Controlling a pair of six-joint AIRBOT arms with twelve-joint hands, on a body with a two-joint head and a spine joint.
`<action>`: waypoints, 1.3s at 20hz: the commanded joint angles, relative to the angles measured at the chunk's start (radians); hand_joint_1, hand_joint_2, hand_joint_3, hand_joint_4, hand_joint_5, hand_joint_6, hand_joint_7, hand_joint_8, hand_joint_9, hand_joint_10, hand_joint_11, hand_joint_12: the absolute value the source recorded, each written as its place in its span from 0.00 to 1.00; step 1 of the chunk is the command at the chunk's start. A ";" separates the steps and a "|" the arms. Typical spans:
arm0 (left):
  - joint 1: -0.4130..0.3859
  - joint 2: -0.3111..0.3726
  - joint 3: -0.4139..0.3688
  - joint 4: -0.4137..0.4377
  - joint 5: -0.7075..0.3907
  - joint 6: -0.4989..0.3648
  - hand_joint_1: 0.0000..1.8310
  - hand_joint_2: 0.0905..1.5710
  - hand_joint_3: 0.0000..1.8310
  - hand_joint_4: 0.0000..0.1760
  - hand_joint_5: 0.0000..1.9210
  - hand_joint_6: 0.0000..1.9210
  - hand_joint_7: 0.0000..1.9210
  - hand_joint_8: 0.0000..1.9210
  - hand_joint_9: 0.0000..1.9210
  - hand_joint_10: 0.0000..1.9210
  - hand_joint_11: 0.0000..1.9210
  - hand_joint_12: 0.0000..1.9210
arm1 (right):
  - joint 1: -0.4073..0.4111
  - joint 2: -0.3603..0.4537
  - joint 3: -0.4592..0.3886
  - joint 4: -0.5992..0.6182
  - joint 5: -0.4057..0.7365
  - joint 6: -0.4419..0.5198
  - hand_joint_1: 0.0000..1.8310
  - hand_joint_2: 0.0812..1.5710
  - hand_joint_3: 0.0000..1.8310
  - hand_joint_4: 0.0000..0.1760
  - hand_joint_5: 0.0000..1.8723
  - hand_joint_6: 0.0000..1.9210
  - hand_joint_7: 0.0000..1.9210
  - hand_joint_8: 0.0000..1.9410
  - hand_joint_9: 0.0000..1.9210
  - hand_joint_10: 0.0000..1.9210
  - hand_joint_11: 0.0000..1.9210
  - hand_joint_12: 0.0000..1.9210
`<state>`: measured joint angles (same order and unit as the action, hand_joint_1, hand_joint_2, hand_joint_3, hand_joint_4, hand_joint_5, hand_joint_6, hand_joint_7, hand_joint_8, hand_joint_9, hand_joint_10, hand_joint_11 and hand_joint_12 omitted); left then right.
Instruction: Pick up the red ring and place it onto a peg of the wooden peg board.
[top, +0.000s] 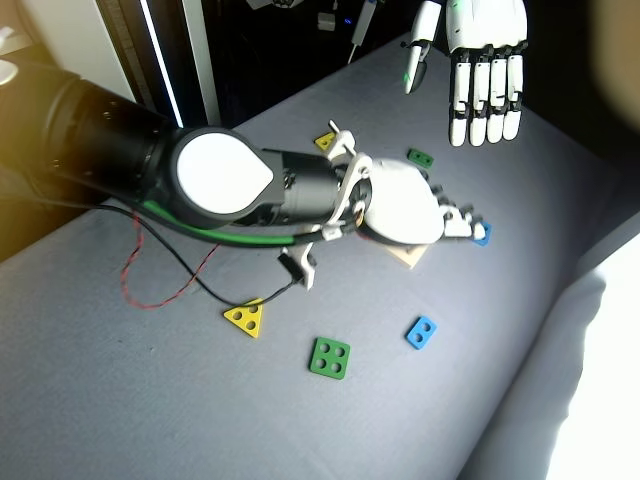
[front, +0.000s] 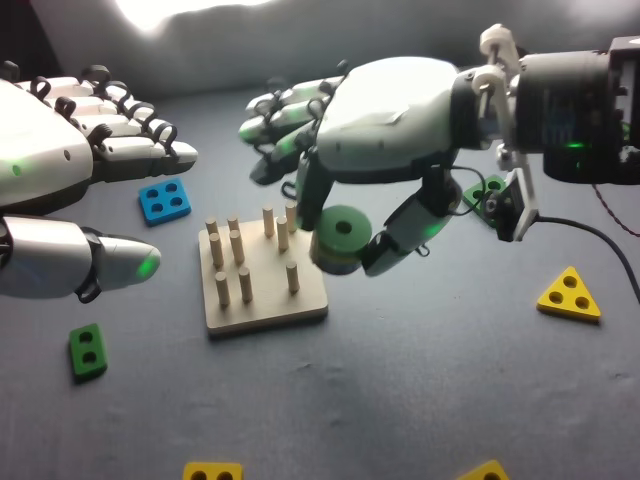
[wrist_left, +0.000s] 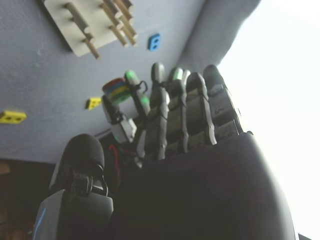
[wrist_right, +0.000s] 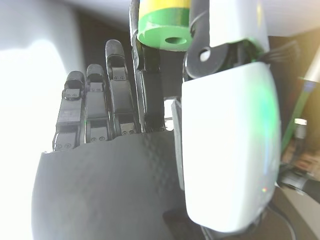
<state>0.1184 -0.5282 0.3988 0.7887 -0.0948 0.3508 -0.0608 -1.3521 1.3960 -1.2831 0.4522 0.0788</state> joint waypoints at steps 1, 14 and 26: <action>-0.013 0.011 0.004 -0.004 -0.066 0.002 0.00 0.85 0.00 0.00 0.09 0.00 0.09 0.00 0.06 0.00 0.00 0.13 | 0.018 -0.001 0.011 0.031 0.053 0.013 0.65 0.59 0.00 0.00 0.79 0.04 0.22 0.00 0.05 0.00 0.00 0.00; -0.014 0.011 0.005 -0.003 -0.066 0.002 0.00 0.85 0.00 0.00 0.09 0.00 0.10 0.00 0.07 0.00 0.00 0.14 | 0.010 -0.088 0.066 -0.024 0.046 0.007 0.64 0.59 0.00 0.00 0.79 0.04 0.21 0.00 0.05 0.00 0.00 0.00; -0.014 0.011 0.008 -0.002 -0.066 0.002 0.00 0.85 0.00 0.00 0.10 0.00 0.09 0.00 0.06 0.00 0.00 0.15 | -0.010 -0.118 0.078 -0.024 0.033 -0.042 0.64 0.59 0.00 0.11 0.78 0.06 0.22 0.00 0.05 0.00 0.00 0.00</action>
<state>0.1184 -0.5282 0.3988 0.7902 -0.0948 0.3508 -0.0780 -1.4776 1.4738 -1.3426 0.4572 0.0410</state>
